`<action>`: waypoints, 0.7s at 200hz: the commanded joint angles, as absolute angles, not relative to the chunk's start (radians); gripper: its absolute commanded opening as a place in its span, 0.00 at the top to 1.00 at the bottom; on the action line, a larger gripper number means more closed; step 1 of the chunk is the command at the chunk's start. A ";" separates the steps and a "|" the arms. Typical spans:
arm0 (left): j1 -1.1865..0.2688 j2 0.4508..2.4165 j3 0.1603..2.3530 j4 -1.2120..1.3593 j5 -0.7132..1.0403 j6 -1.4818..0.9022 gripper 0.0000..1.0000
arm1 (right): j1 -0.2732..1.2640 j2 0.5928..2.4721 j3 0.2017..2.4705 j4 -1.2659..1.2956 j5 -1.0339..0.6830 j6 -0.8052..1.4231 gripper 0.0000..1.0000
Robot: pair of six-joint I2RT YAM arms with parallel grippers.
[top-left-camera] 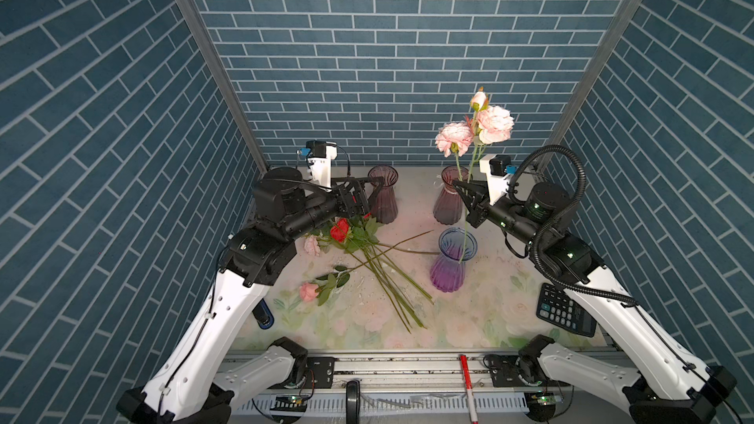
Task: Arrange the flowers into the vase
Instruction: 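Open the left gripper and draw back while the right gripper holds carnations above the vase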
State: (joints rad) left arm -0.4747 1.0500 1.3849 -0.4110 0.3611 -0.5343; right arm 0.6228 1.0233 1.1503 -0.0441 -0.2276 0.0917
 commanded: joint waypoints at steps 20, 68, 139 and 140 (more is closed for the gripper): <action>-0.467 1.052 1.348 -0.408 0.385 -0.472 0.00 | 0.623 0.976 1.091 0.133 -0.228 0.000 1.00; -0.467 1.115 1.364 -0.371 0.401 -0.492 0.00 | 0.621 0.962 1.096 0.140 -0.238 -0.016 1.00; -0.466 1.183 1.402 -0.354 0.393 -0.551 0.00 | 0.618 0.985 1.053 0.187 -0.282 -0.043 1.00; -0.467 1.184 1.402 -0.354 0.393 -0.551 0.00 | 0.618 0.984 1.049 0.190 -0.282 -0.042 1.00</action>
